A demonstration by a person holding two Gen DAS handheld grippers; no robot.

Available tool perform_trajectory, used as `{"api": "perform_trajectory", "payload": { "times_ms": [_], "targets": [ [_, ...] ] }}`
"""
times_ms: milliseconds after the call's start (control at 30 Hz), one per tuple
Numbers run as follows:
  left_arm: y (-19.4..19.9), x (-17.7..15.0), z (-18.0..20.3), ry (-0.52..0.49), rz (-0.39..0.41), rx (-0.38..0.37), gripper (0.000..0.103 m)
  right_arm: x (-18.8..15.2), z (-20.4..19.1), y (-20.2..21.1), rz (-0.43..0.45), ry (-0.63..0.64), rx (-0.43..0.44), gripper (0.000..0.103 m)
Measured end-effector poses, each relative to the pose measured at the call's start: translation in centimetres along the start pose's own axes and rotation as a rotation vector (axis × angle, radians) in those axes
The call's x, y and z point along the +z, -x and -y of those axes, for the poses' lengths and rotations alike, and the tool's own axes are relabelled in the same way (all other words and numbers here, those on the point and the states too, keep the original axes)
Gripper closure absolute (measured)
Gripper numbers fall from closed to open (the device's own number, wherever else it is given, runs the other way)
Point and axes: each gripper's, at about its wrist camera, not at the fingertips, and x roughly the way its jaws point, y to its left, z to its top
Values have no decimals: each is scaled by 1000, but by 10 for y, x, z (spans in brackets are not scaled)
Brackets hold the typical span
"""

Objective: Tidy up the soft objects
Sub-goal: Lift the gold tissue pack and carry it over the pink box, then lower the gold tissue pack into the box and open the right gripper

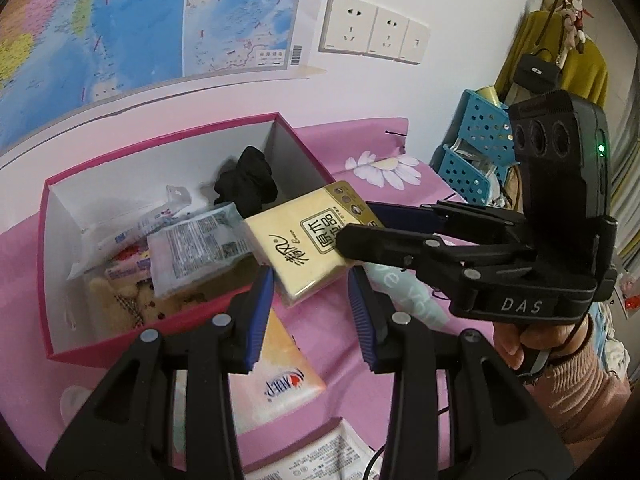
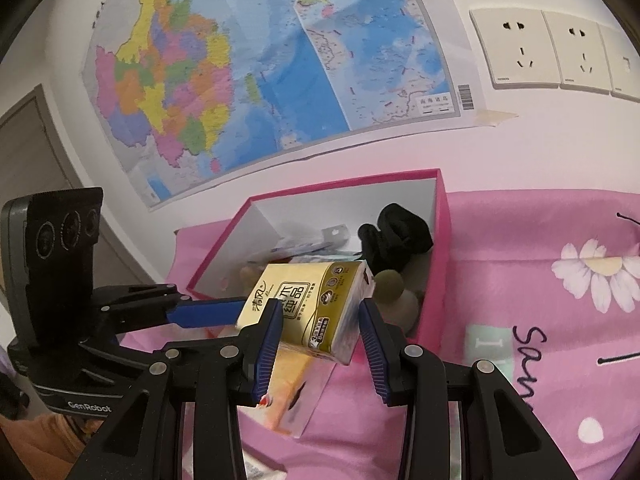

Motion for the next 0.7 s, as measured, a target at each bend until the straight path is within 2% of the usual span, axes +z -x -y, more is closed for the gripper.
{"api": "perform_trajectory", "payload": {
  "times_ms": [700],
  "targets": [
    [-39,17,-22,52,-55,47,63,12,12,-26,1,27,-107,69]
  ]
}}
